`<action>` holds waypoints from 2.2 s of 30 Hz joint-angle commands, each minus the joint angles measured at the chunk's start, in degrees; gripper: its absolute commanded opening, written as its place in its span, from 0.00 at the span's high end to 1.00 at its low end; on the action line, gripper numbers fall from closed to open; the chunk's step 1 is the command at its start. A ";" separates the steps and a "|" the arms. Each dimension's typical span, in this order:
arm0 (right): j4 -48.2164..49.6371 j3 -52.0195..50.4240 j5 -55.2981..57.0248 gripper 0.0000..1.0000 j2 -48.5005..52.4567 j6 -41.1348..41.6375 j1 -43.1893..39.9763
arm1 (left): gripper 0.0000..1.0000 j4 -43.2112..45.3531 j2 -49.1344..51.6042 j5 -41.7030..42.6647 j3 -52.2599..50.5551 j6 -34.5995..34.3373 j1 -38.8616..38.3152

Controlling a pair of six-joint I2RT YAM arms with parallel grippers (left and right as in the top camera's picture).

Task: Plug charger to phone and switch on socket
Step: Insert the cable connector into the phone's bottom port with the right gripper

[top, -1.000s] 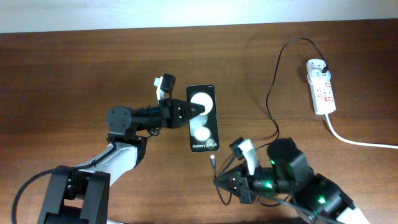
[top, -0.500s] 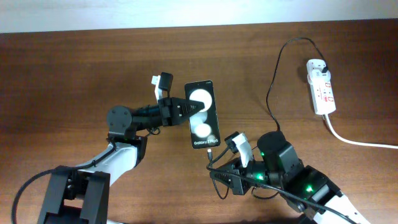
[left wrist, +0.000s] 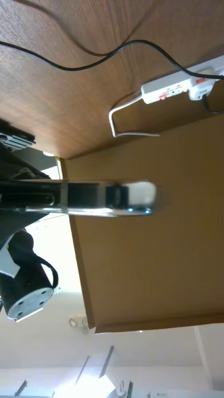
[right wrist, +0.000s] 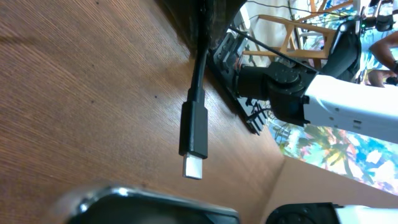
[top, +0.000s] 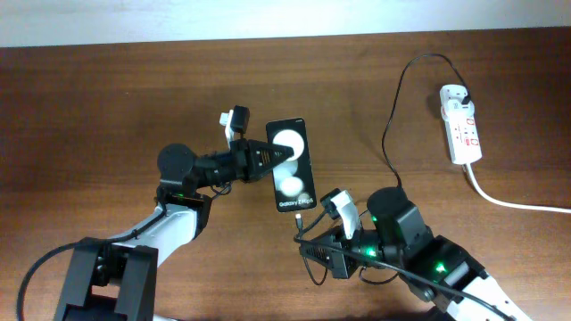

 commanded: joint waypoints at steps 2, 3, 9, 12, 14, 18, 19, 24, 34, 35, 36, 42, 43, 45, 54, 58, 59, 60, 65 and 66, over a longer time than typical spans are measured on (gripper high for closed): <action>0.66 0.35 -0.31 0.96 0.81 -1.03 0.33 | 1.00 0.57 -0.50 -0.85 0.63 0.33 -0.31; 0.92 0.35 -0.31 0.96 0.81 -1.05 0.33 | 1.00 0.57 -0.50 -0.46 0.63 0.61 -0.31; 1.75 0.35 -0.31 0.96 0.81 -1.03 0.33 | 1.00 0.57 -0.50 1.22 0.63 2.25 -0.31; 1.75 0.35 0.02 0.96 0.81 -1.01 0.33 | 1.00 0.57 -0.50 1.86 0.63 2.25 -0.31; 1.75 0.35 0.11 0.96 0.81 -1.01 0.33 | 1.00 0.57 -0.50 2.51 0.63 2.25 -0.31; 1.77 0.35 0.11 0.96 0.81 -1.01 0.33 | 1.00 0.57 -0.50 3.10 0.63 2.25 -0.31; 1.77 0.35 0.13 0.96 0.81 -1.01 0.33 | 1.00 0.57 -0.50 3.13 0.63 2.25 -0.31; 1.77 0.35 0.96 0.96 0.81 -1.01 0.33 | 1.00 0.57 -0.50 4.42 0.63 2.25 -0.31; 6.23 0.35 1.62 0.96 0.81 -1.01 0.31 | 1.00 0.66 -0.50 8.39 0.63 4.04 -0.31; 6.73 0.35 1.62 0.96 0.81 -1.03 0.31 | 1.00 0.66 -0.50 9.05 0.63 4.83 -0.31; 7.15 0.35 1.68 0.96 0.81 -1.05 0.28 | 1.00 0.68 -0.50 9.79 0.63 4.81 -0.31; 9.51 0.35 4.66 0.96 0.81 -2.32 0.26 | 1.00 0.85 -0.50 14.12 0.63 4.79 -0.31; 9.75 0.35 4.68 0.96 0.81 -2.54 0.26 | 1.00 0.83 -0.50 14.67 0.63 4.79 -0.31; 11.21 0.35 4.66 0.96 0.81 -2.54 0.26 | 1.00 0.83 -0.50 15.13 0.63 4.76 -0.33; 8.35 0.72 5.90 0.89 0.81 -2.54 0.26 | 1.00 0.81 -0.50 16.79 0.63 4.57 -0.31; 8.17 0.83 5.44 0.78 0.81 -2.03 0.26 | 1.00 0.81 -0.50 16.35 0.63 4.57 -0.31; 8.15 0.83 4.81 0.75 0.81 -2.03 0.26 | 1.00 0.81 -0.50 16.24 0.63 4.55 -0.31; 7.96 0.83 4.07 0.72 0.81 -2.03 0.26 | 1.00 0.83 -0.50 15.96 0.63 4.59 -0.31; 4.50 1.38 0.04 0.58 0.39 -2.23 0.28 | 1.00 0.79 -0.50 8.90 0.63 4.57 -0.31; -0.20 2.58 0.15 0.55 -0.20 -4.61 0.28 | 1.00 0.79 -0.50 6.27 0.63 4.57 -0.31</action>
